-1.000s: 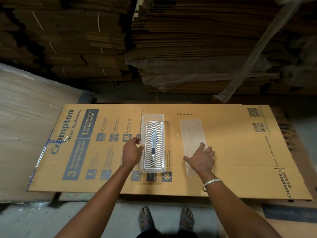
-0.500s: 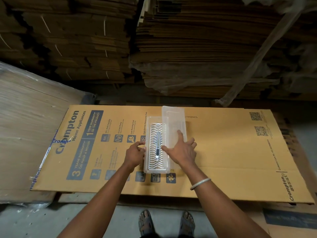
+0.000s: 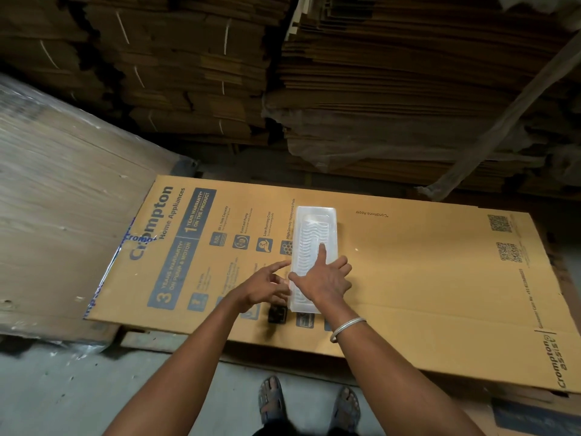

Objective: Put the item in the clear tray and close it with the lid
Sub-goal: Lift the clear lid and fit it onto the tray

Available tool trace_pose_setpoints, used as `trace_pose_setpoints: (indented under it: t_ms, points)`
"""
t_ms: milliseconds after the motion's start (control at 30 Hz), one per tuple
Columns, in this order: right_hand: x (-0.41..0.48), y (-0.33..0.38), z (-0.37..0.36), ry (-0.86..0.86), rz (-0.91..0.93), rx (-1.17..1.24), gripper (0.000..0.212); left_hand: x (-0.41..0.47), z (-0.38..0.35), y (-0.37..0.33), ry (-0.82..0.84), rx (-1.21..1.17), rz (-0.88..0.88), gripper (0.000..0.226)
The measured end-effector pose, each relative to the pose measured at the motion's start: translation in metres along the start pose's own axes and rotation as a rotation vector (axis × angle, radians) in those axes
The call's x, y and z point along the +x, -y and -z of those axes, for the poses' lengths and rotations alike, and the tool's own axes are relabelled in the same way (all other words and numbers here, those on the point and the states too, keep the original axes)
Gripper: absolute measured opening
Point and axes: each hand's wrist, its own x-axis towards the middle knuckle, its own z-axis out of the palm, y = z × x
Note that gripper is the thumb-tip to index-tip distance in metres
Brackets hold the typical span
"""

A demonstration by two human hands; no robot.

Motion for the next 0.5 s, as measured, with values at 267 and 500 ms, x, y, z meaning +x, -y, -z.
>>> trace_pose_setpoints:
  t_ms: [267,500]
  points:
    - [0.003,0.003,-0.004,-0.032,0.008,-0.043,0.114,0.000,-0.004,0.015,0.006,0.149,-0.011,0.117]
    - [0.014,-0.011,0.009,0.005,0.109,-0.143,0.076,0.004,-0.006,0.016,-0.011,0.308,-0.046,0.120]
